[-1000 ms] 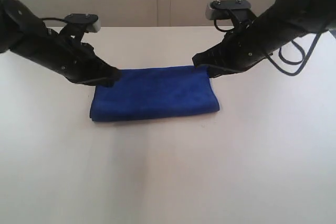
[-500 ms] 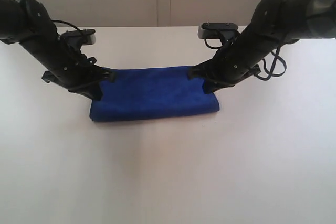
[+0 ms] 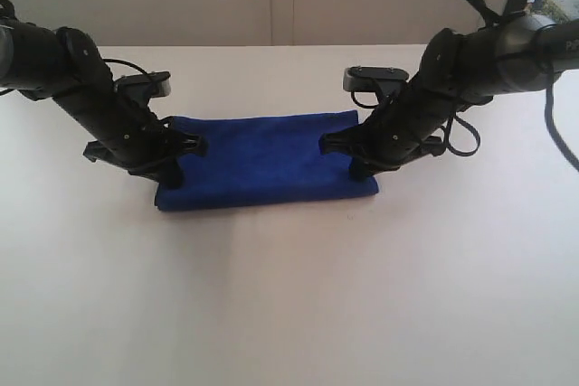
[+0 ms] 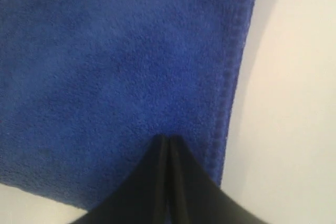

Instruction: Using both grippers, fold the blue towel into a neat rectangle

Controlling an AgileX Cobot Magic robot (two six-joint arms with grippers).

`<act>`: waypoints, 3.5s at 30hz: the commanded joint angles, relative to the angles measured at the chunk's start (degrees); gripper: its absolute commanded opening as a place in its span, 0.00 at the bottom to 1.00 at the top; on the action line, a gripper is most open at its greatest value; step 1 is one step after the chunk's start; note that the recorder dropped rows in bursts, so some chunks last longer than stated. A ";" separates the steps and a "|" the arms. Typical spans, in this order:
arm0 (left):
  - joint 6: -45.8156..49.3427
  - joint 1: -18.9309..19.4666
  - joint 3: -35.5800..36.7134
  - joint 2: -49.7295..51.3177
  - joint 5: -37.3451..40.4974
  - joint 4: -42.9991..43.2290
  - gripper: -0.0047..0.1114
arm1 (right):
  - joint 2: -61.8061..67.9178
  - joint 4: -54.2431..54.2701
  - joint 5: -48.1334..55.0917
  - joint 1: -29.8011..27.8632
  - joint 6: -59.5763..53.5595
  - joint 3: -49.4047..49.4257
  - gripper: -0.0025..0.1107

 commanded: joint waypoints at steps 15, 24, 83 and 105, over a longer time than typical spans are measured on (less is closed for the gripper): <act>3.47 0.00 -0.15 1.98 1.47 3.32 0.04 | 0.98 -0.54 7.51 -0.35 6.19 -0.13 0.02; 3.74 0.00 -0.15 0.79 2.80 3.32 0.04 | -0.10 -0.54 4.45 -0.35 6.19 -0.13 0.02; 2.97 18.43 31.27 -54.39 -0.28 4.35 0.04 | -74.99 -10.01 -14.45 -11.41 0.28 42.14 0.02; 2.97 18.43 31.27 -54.39 -0.28 4.35 0.04 | -111.21 -9.80 -14.39 -13.42 0.28 50.13 0.02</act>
